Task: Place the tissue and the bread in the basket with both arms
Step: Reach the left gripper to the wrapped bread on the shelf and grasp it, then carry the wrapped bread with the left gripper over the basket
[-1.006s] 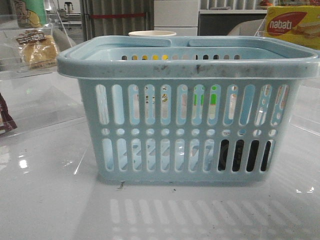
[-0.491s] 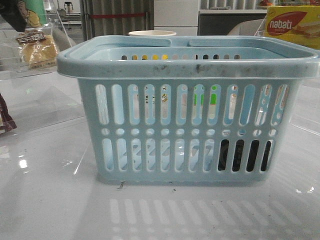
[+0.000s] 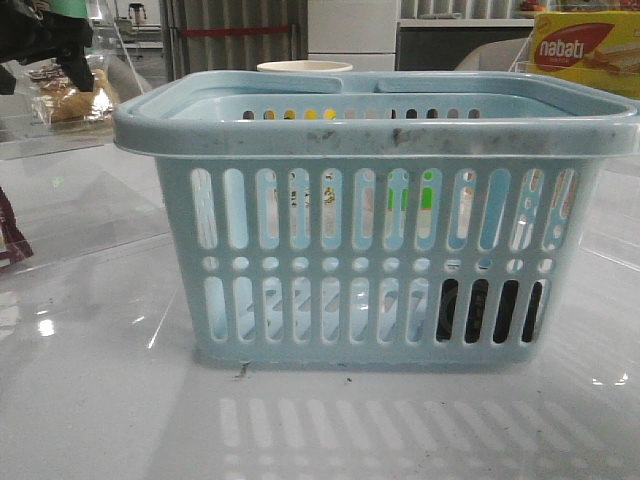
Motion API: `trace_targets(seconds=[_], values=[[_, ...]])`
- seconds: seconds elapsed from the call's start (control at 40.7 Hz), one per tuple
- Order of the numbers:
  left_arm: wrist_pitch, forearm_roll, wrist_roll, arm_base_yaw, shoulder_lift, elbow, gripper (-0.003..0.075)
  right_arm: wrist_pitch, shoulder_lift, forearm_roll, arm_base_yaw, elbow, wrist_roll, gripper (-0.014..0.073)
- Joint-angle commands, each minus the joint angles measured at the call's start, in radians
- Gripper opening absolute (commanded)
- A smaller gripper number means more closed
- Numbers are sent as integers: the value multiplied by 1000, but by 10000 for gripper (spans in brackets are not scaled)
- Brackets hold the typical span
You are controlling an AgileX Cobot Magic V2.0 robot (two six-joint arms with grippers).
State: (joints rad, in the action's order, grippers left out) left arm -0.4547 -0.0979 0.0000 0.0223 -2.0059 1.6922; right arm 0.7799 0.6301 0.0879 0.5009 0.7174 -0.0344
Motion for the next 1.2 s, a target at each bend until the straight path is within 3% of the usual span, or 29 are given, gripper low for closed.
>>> trace_targets(seconds=[0.0,0.319,0.736,0.982,1.178], values=[[57,-48,0,-5,21,59,632,-67,-1,17,1,24,8,510],[115,-60,0,-5,-4,64,624,-67,-1,17,1,24,8,510],[109,-60,0,-5,-4,64,334,-67,-1,17,1,24,8,510],[68,-60,0,-5,-4,65,239,-67,-1,17,1,24,8,510],[-72,-63,0,-5,28,96,185,-67,-1,17,1,24,8,510]])
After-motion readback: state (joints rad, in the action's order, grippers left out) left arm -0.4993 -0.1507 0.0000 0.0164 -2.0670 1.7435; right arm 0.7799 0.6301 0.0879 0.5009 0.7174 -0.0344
